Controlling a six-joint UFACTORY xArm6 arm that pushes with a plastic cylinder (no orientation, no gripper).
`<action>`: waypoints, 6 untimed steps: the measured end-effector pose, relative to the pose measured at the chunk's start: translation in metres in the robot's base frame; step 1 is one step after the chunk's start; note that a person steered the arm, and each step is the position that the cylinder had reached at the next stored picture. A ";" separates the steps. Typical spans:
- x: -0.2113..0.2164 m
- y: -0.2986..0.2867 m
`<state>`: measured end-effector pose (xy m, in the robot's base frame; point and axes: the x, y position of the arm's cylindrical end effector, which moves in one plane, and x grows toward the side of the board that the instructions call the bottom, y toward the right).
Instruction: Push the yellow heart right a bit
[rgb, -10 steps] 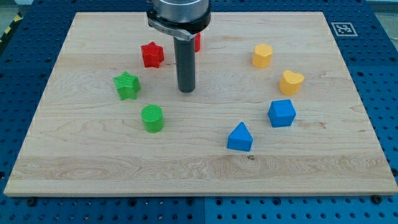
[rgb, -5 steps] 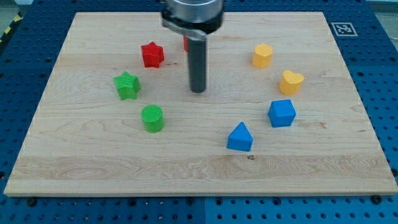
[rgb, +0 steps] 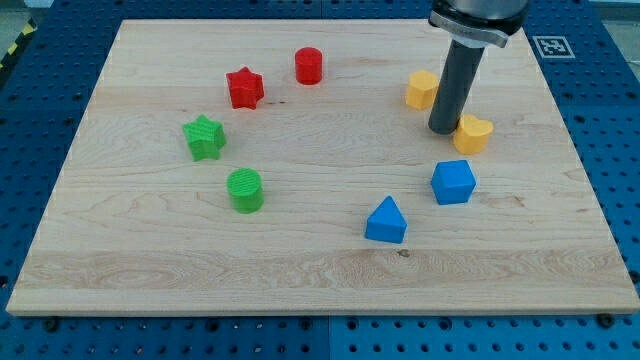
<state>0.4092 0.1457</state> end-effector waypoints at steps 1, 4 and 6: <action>0.022 0.004; 0.026 0.073; 0.035 -0.037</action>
